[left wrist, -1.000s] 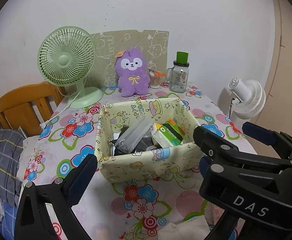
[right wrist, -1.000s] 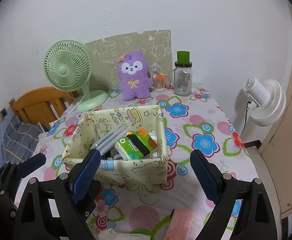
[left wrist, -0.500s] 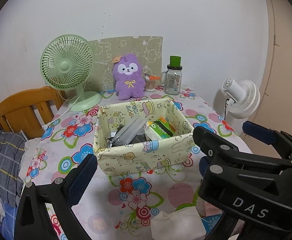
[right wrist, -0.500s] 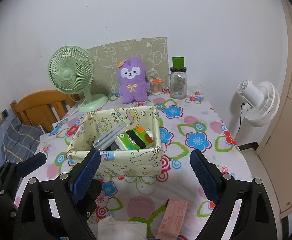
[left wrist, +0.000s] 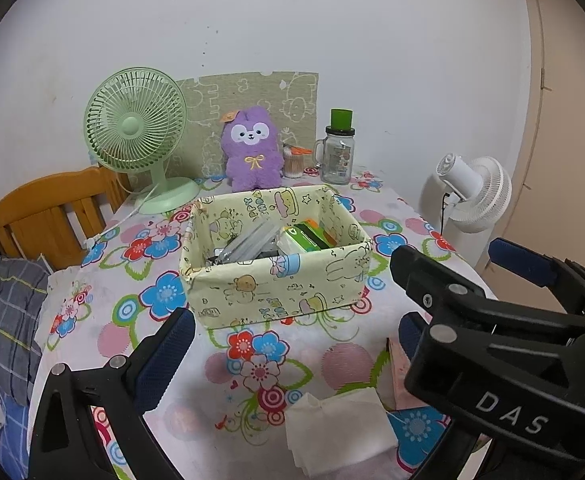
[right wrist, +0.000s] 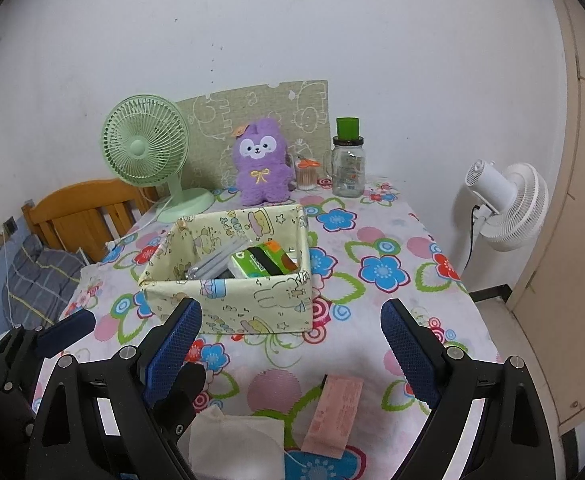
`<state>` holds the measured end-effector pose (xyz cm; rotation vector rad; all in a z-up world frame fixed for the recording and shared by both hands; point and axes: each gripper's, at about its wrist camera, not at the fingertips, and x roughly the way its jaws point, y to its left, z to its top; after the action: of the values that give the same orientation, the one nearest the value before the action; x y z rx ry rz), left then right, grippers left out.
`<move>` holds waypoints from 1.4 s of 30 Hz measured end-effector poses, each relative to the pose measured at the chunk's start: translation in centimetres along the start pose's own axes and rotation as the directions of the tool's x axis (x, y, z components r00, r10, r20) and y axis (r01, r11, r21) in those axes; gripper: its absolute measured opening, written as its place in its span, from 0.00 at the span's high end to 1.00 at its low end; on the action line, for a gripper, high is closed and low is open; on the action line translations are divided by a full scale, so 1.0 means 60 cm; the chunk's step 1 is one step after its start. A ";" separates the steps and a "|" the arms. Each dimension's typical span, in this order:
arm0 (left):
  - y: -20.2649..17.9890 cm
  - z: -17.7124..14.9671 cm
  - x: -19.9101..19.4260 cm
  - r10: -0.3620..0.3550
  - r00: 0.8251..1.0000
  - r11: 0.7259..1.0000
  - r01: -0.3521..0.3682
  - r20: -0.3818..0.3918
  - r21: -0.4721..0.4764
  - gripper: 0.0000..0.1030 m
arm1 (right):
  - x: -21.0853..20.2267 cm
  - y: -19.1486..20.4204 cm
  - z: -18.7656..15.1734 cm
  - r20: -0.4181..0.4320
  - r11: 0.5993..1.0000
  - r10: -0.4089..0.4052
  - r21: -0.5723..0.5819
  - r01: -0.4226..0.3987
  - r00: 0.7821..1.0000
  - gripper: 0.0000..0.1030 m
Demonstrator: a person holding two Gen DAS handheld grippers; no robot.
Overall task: Organize soft objects
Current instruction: 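Withdraw both open tools up and away from the basket, then lower left tool toward the white folded tissue while right tool approaches the pink packet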
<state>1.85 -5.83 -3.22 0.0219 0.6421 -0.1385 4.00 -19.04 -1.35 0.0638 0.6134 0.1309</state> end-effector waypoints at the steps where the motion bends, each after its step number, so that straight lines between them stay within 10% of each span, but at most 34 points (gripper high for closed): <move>1: -0.001 -0.001 -0.001 -0.002 1.000 1.000 0.002 0.001 0.000 0.00 | -0.002 0.000 -0.003 0.001 1.000 -0.001 -0.002 0.001 1.000 0.10; 42: -0.052 -0.120 0.056 0.003 1.000 1.000 -0.003 -0.027 0.006 0.00 | 0.018 -0.021 -0.137 -0.006 0.998 -0.052 -0.017 0.052 0.999 0.10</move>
<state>-0.18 -8.87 -10.91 0.0301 0.6685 -0.1375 0.28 -19.95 -8.78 0.0312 0.6203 0.0854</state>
